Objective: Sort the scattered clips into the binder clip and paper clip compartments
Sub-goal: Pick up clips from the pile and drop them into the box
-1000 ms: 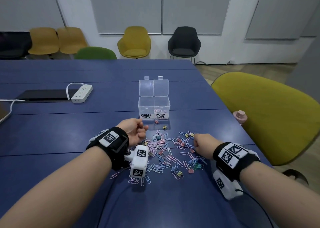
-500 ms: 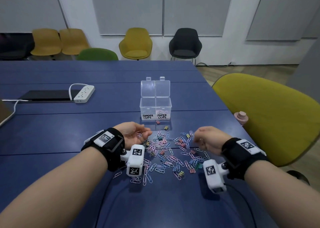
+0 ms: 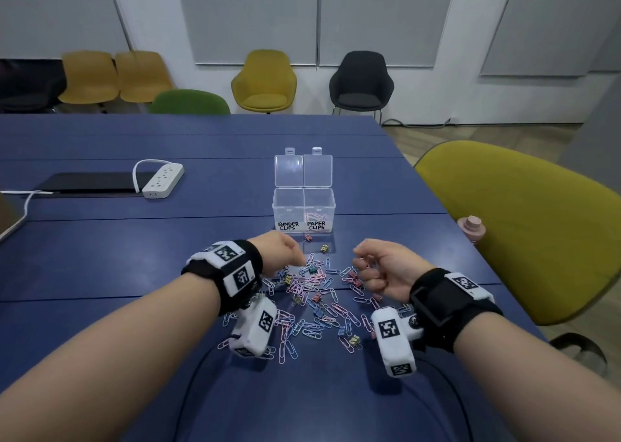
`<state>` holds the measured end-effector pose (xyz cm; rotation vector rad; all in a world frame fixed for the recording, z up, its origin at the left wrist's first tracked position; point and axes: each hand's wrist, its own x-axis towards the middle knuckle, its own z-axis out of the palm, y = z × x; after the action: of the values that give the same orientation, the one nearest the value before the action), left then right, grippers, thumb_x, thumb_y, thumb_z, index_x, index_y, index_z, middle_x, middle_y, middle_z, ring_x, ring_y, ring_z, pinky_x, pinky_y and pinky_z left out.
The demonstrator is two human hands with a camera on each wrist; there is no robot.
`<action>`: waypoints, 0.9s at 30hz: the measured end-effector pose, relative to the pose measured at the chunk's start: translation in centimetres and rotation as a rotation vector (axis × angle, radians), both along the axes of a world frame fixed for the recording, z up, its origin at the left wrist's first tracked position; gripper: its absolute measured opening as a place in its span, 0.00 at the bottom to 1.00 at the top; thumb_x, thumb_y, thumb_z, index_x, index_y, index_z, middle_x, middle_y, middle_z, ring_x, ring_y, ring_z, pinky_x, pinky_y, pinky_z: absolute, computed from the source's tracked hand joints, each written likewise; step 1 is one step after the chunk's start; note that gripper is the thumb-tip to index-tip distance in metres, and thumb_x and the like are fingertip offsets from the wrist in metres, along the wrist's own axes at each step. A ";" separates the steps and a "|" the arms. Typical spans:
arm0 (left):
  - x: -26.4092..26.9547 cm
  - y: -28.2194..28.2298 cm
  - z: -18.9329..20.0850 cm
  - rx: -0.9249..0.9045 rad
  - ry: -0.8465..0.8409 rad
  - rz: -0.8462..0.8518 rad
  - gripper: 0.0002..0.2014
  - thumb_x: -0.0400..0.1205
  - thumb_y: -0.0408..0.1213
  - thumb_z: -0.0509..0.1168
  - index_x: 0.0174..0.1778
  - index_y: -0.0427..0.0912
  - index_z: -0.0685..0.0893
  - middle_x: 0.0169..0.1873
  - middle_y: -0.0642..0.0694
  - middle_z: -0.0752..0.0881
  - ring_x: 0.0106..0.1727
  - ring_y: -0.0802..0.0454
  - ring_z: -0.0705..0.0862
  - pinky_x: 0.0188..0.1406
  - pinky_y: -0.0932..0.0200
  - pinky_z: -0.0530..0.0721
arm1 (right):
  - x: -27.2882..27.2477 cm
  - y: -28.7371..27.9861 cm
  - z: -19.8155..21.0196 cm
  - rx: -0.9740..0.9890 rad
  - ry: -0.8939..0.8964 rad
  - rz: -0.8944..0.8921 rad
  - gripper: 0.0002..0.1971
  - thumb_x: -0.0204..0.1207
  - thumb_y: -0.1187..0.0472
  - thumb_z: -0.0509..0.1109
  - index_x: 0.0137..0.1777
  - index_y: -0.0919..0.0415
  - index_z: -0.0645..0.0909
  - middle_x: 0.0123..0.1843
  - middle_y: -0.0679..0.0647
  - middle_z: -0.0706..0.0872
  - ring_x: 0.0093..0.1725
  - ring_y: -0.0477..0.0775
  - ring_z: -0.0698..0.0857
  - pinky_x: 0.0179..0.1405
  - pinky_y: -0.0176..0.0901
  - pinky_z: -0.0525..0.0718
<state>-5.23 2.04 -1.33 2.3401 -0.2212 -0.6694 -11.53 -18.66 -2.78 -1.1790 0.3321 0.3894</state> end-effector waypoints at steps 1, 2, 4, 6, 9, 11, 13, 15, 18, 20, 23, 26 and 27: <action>-0.1 -0.2 0.0 0.088 -0.064 -0.081 0.04 0.79 0.39 0.69 0.41 0.43 0.86 0.30 0.52 0.81 0.27 0.57 0.75 0.24 0.65 0.72 | 0.1 0.4 0.2 -0.027 -0.030 0.017 0.13 0.79 0.71 0.56 0.35 0.56 0.66 0.23 0.53 0.73 0.17 0.43 0.61 0.13 0.28 0.53; -0.2 -0.4 0.0 0.164 -0.112 -0.146 0.02 0.78 0.37 0.70 0.42 0.43 0.87 0.34 0.53 0.83 0.32 0.57 0.78 0.29 0.66 0.75 | 0.3 0.7 0.3 -0.047 -0.056 0.024 0.12 0.78 0.73 0.55 0.37 0.57 0.68 0.24 0.54 0.73 0.17 0.44 0.62 0.14 0.28 0.54; -0.3 -0.8 -0.2 0.319 -0.210 -0.232 0.05 0.76 0.38 0.72 0.47 0.44 0.88 0.39 0.52 0.84 0.41 0.55 0.81 0.38 0.64 0.77 | 0.7 1.0 0.7 -0.089 -0.075 0.035 0.11 0.77 0.76 0.53 0.44 0.61 0.73 0.26 0.56 0.74 0.17 0.45 0.62 0.14 0.29 0.55; -0.5 -1.2 -0.4 0.423 -0.269 -0.285 0.10 0.76 0.41 0.73 0.52 0.44 0.87 0.44 0.49 0.86 0.44 0.53 0.81 0.43 0.61 0.78 | 1.1 1.2 0.7 -0.146 -0.060 0.059 0.11 0.77 0.75 0.53 0.47 0.63 0.76 0.28 0.55 0.73 0.17 0.44 0.62 0.14 0.28 0.55; -0.5 -1.6 -0.8 0.484 -0.305 -0.331 0.13 0.76 0.44 0.72 0.54 0.43 0.86 0.52 0.48 0.87 0.51 0.49 0.83 0.47 0.59 0.79 | 1.6 1.8 0.5 -0.323 -0.017 0.111 0.07 0.77 0.68 0.60 0.39 0.61 0.76 0.26 0.51 0.70 0.17 0.43 0.60 0.14 0.27 0.53; -0.5 -2.1 -1.3 0.518 -0.314 -0.345 0.13 0.77 0.46 0.72 0.53 0.42 0.87 0.52 0.47 0.88 0.53 0.48 0.85 0.50 0.56 0.83 | 1.9 2.5 0.6 -0.504 -0.042 0.173 0.11 0.81 0.62 0.61 0.35 0.60 0.74 0.27 0.50 0.69 0.18 0.44 0.60 0.14 0.28 0.54; -0.5 -2.5 -1.7 0.555 -0.318 -0.351 0.13 0.78 0.45 0.70 0.52 0.41 0.87 0.51 0.45 0.89 0.51 0.47 0.87 0.51 0.54 0.86 | 2.4 3.2 0.8 -0.788 -0.147 0.270 0.14 0.82 0.62 0.58 0.35 0.59 0.76 0.28 0.49 0.70 0.21 0.47 0.64 0.16 0.33 0.60; -0.4 -2.8 -1.9 0.576 -0.325 -0.351 0.11 0.79 0.42 0.68 0.53 0.40 0.87 0.48 0.45 0.89 0.48 0.46 0.86 0.49 0.55 0.86 | 2.6 3.9 1.0 -1.096 -0.267 0.368 0.13 0.82 0.66 0.55 0.41 0.61 0.80 0.33 0.49 0.76 0.26 0.49 0.72 0.22 0.38 0.70; -0.3 -3.0 -1.9 0.570 -0.324 -0.365 0.10 0.80 0.38 0.65 0.51 0.38 0.88 0.44 0.43 0.87 0.43 0.46 0.83 0.47 0.54 0.85 | 2.7 4.8 1.1 -1.389 -0.318 0.527 0.16 0.79 0.69 0.53 0.54 0.66 0.83 0.48 0.57 0.83 0.46 0.58 0.81 0.45 0.45 0.80; -0.2 -2.6 -1.7 0.537 -0.324 -0.362 0.09 0.80 0.37 0.65 0.49 0.38 0.88 0.43 0.43 0.87 0.43 0.46 0.83 0.45 0.56 0.84 | 2.8 5.3 0.8 -1.502 -0.324 0.587 0.17 0.78 0.70 0.53 0.56 0.65 0.83 0.56 0.61 0.85 0.54 0.63 0.84 0.54 0.50 0.82; 0.0 -1.6 -1.2 0.441 -0.257 -0.312 0.07 0.82 0.40 0.64 0.43 0.41 0.85 0.39 0.46 0.85 0.40 0.50 0.82 0.39 0.59 0.79 | 3.3 5.7 0.1 -1.609 -0.351 0.640 0.15 0.78 0.67 0.55 0.55 0.65 0.82 0.57 0.63 0.86 0.53 0.64 0.85 0.51 0.50 0.83; 0.3 -0.3 -1.1 0.134 0.026 -0.039 0.11 0.82 0.36 0.58 0.33 0.44 0.74 0.27 0.48 0.74 0.26 0.53 0.71 0.24 0.63 0.69 | 3.3 6.0 -0.2 -1.700 -0.391 0.674 0.12 0.80 0.60 0.58 0.55 0.63 0.81 0.55 0.61 0.87 0.50 0.62 0.84 0.50 0.48 0.82; 0.3 0.2 -1.1 -0.069 0.184 0.108 0.12 0.80 0.34 0.56 0.30 0.44 0.70 0.24 0.48 0.70 0.23 0.53 0.66 0.21 0.65 0.63 | 3.3 6.1 -0.2 -1.726 -0.401 0.686 0.12 0.80 0.56 0.61 0.56 0.62 0.81 0.55 0.60 0.86 0.51 0.62 0.84 0.50 0.48 0.82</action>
<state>-4.91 2.24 -2.43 2.1919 -0.0347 -0.8053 -8.24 -12.59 -3.01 -3.0409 -0.2306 0.4061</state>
